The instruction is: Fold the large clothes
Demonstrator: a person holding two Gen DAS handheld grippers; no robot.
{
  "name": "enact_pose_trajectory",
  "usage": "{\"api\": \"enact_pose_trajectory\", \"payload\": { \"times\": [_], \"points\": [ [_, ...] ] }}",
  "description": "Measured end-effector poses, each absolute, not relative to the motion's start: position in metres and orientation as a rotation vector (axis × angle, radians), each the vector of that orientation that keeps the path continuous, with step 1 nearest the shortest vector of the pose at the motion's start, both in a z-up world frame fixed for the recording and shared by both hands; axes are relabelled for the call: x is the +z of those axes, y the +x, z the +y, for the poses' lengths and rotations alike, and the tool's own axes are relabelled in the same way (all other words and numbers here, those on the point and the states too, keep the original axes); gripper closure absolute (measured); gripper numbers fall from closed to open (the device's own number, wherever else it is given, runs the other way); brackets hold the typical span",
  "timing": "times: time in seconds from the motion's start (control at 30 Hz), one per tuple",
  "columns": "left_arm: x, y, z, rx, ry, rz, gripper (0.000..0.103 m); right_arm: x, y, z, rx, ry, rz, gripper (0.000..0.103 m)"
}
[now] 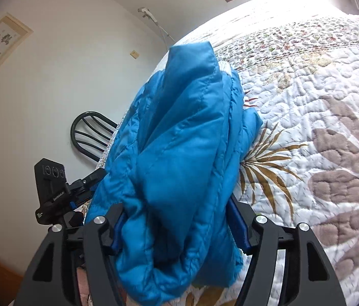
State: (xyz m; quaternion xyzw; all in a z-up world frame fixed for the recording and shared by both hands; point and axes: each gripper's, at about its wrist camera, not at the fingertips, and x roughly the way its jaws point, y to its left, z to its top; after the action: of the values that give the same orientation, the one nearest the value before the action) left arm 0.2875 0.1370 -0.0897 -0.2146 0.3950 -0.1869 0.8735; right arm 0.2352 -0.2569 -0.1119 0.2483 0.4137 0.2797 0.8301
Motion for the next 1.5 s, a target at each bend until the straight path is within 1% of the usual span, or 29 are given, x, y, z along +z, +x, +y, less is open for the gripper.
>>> {"api": "enact_pose_trajectory", "payload": {
  "times": [0.1, 0.13, 0.27, 0.33, 0.4, 0.57, 0.63, 0.77, 0.8, 0.83, 0.87, 0.93, 0.97, 1.03, 1.13, 1.17, 1.23, 1.5],
  "points": [
    [-0.069, 0.255, 0.131, -0.346, -0.38, 0.765, 0.047, -0.1, 0.21, -0.266, 0.587, 0.506, 0.846, 0.036],
    [-0.065, 0.246, 0.128, -0.339, -0.364, 0.75, 0.046, -0.098, 0.203, -0.267, 0.582, 0.499, 0.84, 0.036],
    [-0.062, 0.223, 0.115, -0.319, -0.309, 0.747, 0.046, -0.097, 0.18, -0.268, 0.551, 0.446, 0.842, 0.04],
    [-0.072, 0.221, 0.108, -0.307, -0.281, 0.78, 0.046, -0.104, 0.178, -0.268, 0.531, 0.444, 0.863, 0.046],
    [-0.083, 0.223, 0.103, -0.289, -0.26, 0.808, 0.045, -0.112, 0.185, -0.263, 0.512, 0.458, 0.903, 0.048],
    [-0.098, 0.221, 0.099, -0.281, -0.218, 0.812, 0.044, -0.134, 0.192, -0.252, 0.462, 0.409, 0.972, 0.048],
    [-0.104, 0.221, 0.096, -0.274, -0.205, 0.816, 0.044, -0.143, 0.196, -0.252, 0.462, 0.43, 0.998, 0.048],
    [-0.1, 0.221, 0.1, -0.265, -0.224, 0.82, 0.044, -0.139, 0.191, -0.256, 0.46, 0.452, 0.981, 0.048],
    [-0.098, 0.22, 0.1, -0.254, -0.218, 0.822, 0.044, -0.134, 0.186, -0.255, 0.446, 0.438, 0.968, 0.047],
    [-0.094, 0.216, 0.1, -0.238, -0.207, 0.817, 0.044, -0.129, 0.18, -0.255, 0.433, 0.423, 0.953, 0.043],
    [-0.089, 0.21, 0.098, -0.218, -0.192, 0.806, 0.043, -0.123, 0.173, -0.255, 0.415, 0.401, 0.937, 0.043],
    [-0.081, 0.199, 0.095, -0.168, -0.144, 0.79, 0.021, -0.112, 0.158, -0.253, 0.374, 0.347, 0.91, 0.042],
    [-0.078, 0.192, 0.092, -0.153, -0.127, 0.78, 0.019, -0.108, 0.15, -0.252, 0.355, 0.32, 0.897, 0.041],
    [-0.071, 0.178, 0.087, -0.127, -0.098, 0.764, 0.016, -0.1, 0.134, -0.248, 0.318, 0.266, 0.87, 0.029],
    [-0.064, 0.159, 0.083, -0.109, -0.089, 0.752, 0.012, -0.093, 0.107, -0.243, 0.291, 0.201, 0.833, 0.016],
    [-0.062, 0.153, 0.082, -0.097, -0.088, 0.748, 0.011, -0.091, 0.1, -0.241, 0.285, 0.182, 0.825, 0.014],
    [-0.06, 0.144, 0.082, -0.073, -0.088, 0.747, 0.009, -0.087, 0.085, -0.235, 0.263, 0.14, 0.805, 0.004],
    [-0.044, 0.103, 0.072, -0.001, -0.045, 0.705, 0.007, -0.072, 0.043, -0.213, 0.17, 0.056, 0.755, 0.004]
  ]
}}
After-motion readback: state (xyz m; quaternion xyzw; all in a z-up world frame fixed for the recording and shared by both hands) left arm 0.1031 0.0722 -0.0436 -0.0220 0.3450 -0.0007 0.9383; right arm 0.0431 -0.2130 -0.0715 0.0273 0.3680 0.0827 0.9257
